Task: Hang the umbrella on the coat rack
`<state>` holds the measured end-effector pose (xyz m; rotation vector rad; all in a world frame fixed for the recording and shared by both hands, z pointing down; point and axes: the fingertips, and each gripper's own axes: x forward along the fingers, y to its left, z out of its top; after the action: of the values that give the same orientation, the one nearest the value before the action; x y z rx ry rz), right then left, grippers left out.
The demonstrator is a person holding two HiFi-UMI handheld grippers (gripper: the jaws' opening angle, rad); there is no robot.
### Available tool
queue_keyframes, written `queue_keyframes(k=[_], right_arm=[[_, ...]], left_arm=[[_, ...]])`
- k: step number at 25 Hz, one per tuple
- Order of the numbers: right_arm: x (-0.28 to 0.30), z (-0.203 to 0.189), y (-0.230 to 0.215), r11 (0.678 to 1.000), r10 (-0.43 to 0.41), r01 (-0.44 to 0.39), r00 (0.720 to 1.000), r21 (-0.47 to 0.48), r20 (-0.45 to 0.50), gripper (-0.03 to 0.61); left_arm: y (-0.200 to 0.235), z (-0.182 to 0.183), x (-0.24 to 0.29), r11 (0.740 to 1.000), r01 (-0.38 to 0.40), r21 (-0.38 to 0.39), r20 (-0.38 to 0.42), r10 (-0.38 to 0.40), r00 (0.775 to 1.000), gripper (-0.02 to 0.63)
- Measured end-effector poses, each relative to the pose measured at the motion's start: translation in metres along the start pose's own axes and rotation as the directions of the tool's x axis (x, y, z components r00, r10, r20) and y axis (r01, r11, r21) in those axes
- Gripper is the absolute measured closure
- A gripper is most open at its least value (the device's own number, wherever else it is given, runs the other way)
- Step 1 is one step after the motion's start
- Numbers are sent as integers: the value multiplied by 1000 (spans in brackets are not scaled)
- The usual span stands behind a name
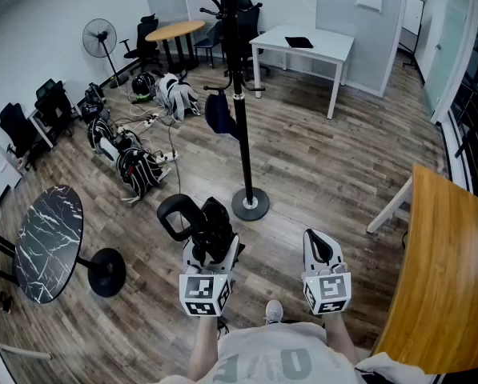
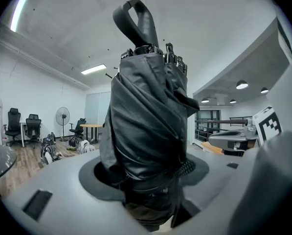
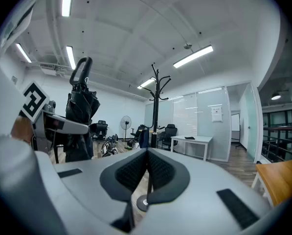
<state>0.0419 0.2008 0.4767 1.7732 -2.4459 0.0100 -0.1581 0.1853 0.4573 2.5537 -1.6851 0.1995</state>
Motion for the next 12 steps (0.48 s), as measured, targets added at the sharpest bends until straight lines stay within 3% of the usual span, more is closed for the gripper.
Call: queue_keyframes(k=[5,12], right_arm=[[5,-8,-3,1000,14,-14,1000,-2,-12,549],[11,-13,-3,1000,22,-22,1000,-22,-18,549]], left_arm=[[-3,-13,7,998,22,-56,1,-22,1000,314],[1,-20,12,998,12,-65,-5,-13,1000,314]])
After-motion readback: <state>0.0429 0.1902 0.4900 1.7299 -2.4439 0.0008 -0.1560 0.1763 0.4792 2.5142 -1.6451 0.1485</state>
